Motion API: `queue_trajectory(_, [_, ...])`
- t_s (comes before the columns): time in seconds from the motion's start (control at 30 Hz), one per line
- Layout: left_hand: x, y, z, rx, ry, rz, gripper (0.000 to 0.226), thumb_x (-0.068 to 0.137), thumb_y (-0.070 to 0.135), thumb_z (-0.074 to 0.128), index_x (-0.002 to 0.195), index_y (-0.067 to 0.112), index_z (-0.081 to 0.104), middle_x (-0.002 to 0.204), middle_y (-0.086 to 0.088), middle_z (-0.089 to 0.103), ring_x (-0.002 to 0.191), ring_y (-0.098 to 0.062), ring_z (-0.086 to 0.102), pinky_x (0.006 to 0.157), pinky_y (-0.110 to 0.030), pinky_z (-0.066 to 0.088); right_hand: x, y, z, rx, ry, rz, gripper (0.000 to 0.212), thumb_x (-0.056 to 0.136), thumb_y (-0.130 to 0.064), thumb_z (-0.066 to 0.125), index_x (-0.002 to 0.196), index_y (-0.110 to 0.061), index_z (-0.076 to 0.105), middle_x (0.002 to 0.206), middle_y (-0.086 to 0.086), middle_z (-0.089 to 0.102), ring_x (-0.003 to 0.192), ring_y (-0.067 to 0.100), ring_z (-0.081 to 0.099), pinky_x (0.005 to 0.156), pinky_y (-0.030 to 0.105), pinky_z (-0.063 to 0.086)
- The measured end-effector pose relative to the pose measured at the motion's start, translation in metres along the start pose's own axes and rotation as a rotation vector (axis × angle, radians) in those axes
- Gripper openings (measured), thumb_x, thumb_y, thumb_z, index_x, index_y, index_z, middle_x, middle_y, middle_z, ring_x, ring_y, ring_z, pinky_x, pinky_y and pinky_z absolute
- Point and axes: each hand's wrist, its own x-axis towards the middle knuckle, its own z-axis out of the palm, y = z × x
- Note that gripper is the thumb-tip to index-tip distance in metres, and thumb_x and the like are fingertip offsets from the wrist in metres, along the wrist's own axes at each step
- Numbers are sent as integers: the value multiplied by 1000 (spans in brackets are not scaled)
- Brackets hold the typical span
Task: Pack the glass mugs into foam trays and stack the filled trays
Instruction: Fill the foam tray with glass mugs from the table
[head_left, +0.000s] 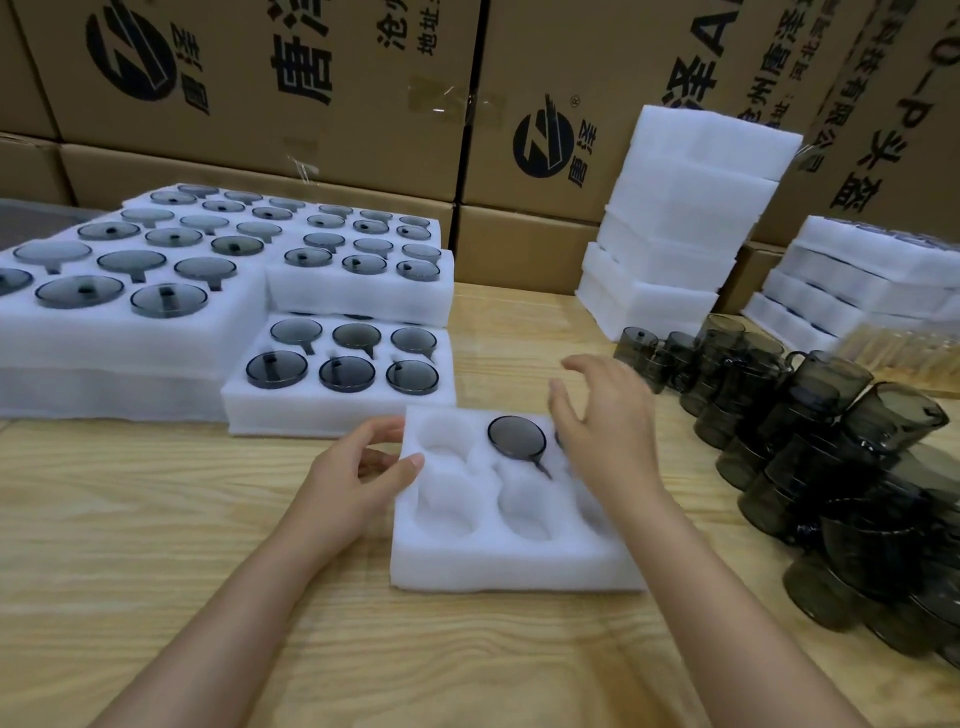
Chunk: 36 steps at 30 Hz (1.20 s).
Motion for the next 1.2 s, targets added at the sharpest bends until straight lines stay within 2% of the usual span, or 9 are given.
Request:
queue_trajectory(0.17, [1,-2,0,3,-4,7,40,69,42,65,108,37,62,103,27,65,84,-2,63,73,-16,45,37,67,-38,-492,-234,302,51,91,-38,51,134,-11,46,143,14,40,139,35,20,116,49,7])
queue_trajectory(0.23, [2,-2,1,3,-7,11,39,69,42,65,108,37,62,103,31,64,84,-2,64,72,-15,46,60,90,-53,-715,-320,374,57,92,-43,48,137,-9,40,151,18,26,142,39,9,113,55,-2])
queue_trajectory(0.43, [1,-2,0,9,-3,16,37,69,41,64,106,38,63,104,27,65,84,-3,64,74,-18,48,112,159,-101,-977,-459,669,69,92,-52,44,144,-10,29,152,23,23,140,43,17,113,61,7])
queue_trajectory(0.67, [2,-3,1,17,3,10,38,69,41,64,107,37,63,105,16,68,84,-4,64,75,-19,48,112,196,-100,-825,-508,739,48,100,-35,34,133,-1,42,125,29,52,115,43,51,108,53,31])
queue_trajectory(0.8, [2,-3,1,23,4,4,38,69,42,64,107,37,63,105,17,68,83,-2,63,73,-16,47,110,193,-105,-866,-513,616,43,99,-39,36,98,-2,58,107,25,60,105,41,56,104,54,36])
queue_trajectory(0.87, [2,-3,1,25,3,4,38,69,42,64,107,37,63,105,16,68,83,-3,64,73,-15,47,108,184,-111,-859,-426,521,42,98,-39,38,85,-4,57,97,23,61,99,41,57,95,54,42])
queue_trajectory(0.97, [2,-3,1,25,4,5,38,69,42,64,107,37,63,104,16,68,83,-3,63,72,-15,46,105,154,-115,-785,-169,409,41,94,-43,45,86,-4,55,88,23,55,90,43,56,83,55,48])
queue_trajectory(1.07, [2,-3,1,17,6,0,39,69,42,64,108,36,64,105,16,68,84,-4,64,74,-17,47,96,97,-104,-416,-116,265,49,90,-48,53,120,-9,53,108,17,56,97,37,55,80,48,50])
queue_trajectory(1.2, [2,-2,1,25,-1,5,39,70,43,64,108,34,63,106,15,68,83,-4,65,71,-13,46,59,14,-74,174,-373,205,38,82,-41,67,117,-32,58,108,-3,57,85,21,62,70,41,57])
